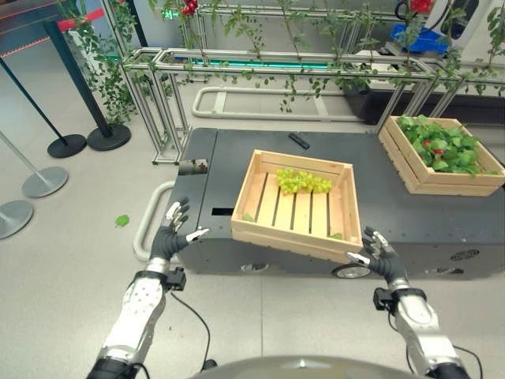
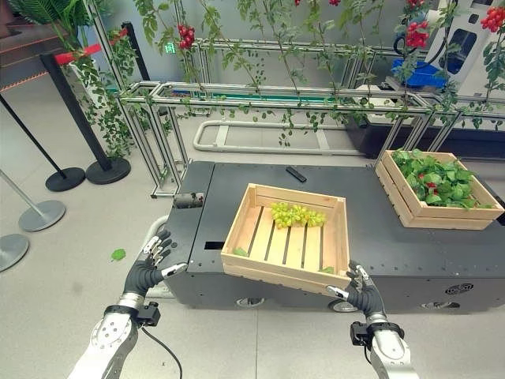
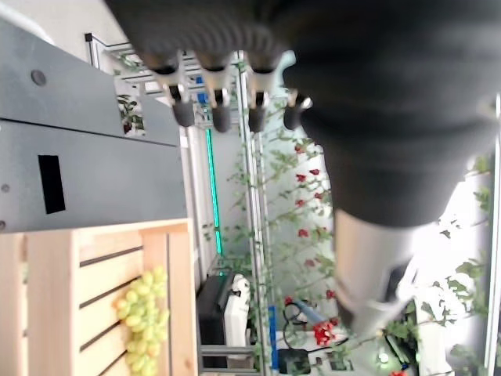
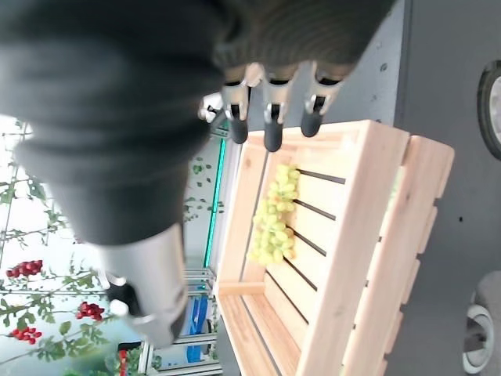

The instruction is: Pick up the fruits from the basket on one side to the basket on the other side

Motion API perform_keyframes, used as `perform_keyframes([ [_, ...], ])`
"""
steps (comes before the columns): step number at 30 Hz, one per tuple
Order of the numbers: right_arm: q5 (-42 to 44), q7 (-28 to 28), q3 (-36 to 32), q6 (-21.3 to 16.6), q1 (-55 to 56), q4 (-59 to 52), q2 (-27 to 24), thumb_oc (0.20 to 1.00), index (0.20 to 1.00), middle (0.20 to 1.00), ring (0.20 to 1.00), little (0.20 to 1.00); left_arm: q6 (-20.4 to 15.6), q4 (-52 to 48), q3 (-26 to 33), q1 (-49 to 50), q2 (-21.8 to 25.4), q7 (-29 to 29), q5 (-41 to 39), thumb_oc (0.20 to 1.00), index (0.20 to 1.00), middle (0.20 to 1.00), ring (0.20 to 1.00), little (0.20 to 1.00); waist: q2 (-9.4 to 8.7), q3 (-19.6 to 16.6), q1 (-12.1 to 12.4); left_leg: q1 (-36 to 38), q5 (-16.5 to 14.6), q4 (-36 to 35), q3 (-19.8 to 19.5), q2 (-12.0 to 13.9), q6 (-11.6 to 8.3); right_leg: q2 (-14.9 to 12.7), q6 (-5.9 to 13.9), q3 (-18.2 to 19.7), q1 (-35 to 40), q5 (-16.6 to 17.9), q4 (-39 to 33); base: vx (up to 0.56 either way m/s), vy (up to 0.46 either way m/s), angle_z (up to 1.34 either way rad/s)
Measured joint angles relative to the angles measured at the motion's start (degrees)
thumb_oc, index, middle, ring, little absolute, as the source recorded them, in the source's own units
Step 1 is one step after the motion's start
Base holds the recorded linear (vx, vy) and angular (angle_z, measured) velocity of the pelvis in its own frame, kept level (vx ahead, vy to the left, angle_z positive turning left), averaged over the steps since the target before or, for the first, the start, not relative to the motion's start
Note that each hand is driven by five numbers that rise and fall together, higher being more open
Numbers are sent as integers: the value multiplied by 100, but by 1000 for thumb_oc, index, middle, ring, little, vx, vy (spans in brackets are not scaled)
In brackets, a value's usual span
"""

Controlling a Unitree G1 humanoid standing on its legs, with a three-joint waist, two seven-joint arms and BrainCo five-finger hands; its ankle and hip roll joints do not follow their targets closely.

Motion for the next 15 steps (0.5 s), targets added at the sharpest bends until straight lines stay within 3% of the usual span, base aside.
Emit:
perform_keyframes([
  [10, 0, -24, 10, 0, 0, 19, 0, 1000, 1000, 1000, 1000, 1000, 3, 41, -4, 38, -2, -1, 0, 1000, 1000, 1000, 1000, 1000, 53, -34, 3, 1, 0, -1, -7, 1, 0, 0, 0, -4, 8, 0, 0, 0, 0, 0],
  [15, 0, -69, 58, 0, -2, 19, -1, 1000, 1000, 1000, 1000, 1000, 47, 514, -62, 121, -23, -11, 0, 1000, 1000, 1000, 1000, 1000, 100, -66, 3, 0, 0, -1, -10, 4, 0, 2, 0, -7, 6, 0, -1, 0, 0, 0],
])
